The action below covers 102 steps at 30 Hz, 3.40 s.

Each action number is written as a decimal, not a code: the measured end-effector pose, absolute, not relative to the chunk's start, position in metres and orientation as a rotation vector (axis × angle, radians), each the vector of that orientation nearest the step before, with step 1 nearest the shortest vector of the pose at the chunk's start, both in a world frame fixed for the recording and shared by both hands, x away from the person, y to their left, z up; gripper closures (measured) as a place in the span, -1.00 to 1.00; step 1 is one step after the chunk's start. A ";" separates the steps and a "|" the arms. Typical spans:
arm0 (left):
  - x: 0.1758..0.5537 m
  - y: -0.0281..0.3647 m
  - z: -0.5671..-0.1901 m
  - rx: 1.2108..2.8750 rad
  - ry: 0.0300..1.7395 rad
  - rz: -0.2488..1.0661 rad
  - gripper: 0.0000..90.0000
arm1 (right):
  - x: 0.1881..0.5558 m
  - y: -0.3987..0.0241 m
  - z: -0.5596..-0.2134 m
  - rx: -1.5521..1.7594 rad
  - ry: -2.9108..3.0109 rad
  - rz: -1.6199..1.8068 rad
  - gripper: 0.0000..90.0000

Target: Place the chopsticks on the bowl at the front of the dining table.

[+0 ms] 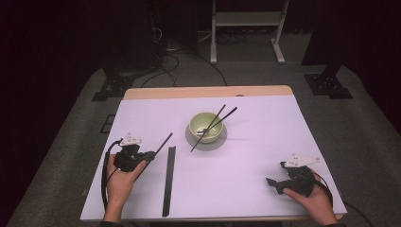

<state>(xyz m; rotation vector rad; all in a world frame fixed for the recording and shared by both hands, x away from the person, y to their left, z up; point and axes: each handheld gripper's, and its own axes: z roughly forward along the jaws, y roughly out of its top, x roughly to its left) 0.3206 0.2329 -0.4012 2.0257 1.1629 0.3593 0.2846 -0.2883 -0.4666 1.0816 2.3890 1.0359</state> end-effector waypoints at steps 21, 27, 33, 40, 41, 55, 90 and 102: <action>0.338 0.211 -0.380 2.011 1.152 0.351 0.92 | 0.285 -0.288 -0.467 1.081 2.389 1.036 -0.73; 0.345 0.204 -0.374 2.010 1.145 0.352 0.92 | 0.285 -0.288 -0.467 1.081 2.389 1.035 -0.73; 0.352 0.198 -0.370 2.008 1.134 0.347 0.92 | 0.285 -0.288 -0.467 1.081 2.389 1.036 -0.73; 0.360 0.190 -0.366 2.002 1.131 0.343 0.92 | 0.285 -0.288 -0.467 1.081 2.389 1.035 -0.73; 0.361 0.189 -0.365 1.999 1.134 0.345 0.92 | 0.285 -0.288 -0.467 1.081 2.389 1.036 -0.73; 0.380 0.170 -0.360 2.001 1.137 0.330 0.92 | 0.285 -0.288 -0.467 1.082 2.388 1.036 -0.73; 0.430 0.128 -0.366 1.983 1.170 0.290 0.92 | 0.285 -0.288 -0.467 1.080 2.388 1.038 -0.73; 0.445 0.113 -0.371 1.993 1.180 0.288 0.92 | 0.285 -0.288 -0.467 1.081 2.388 1.039 -0.73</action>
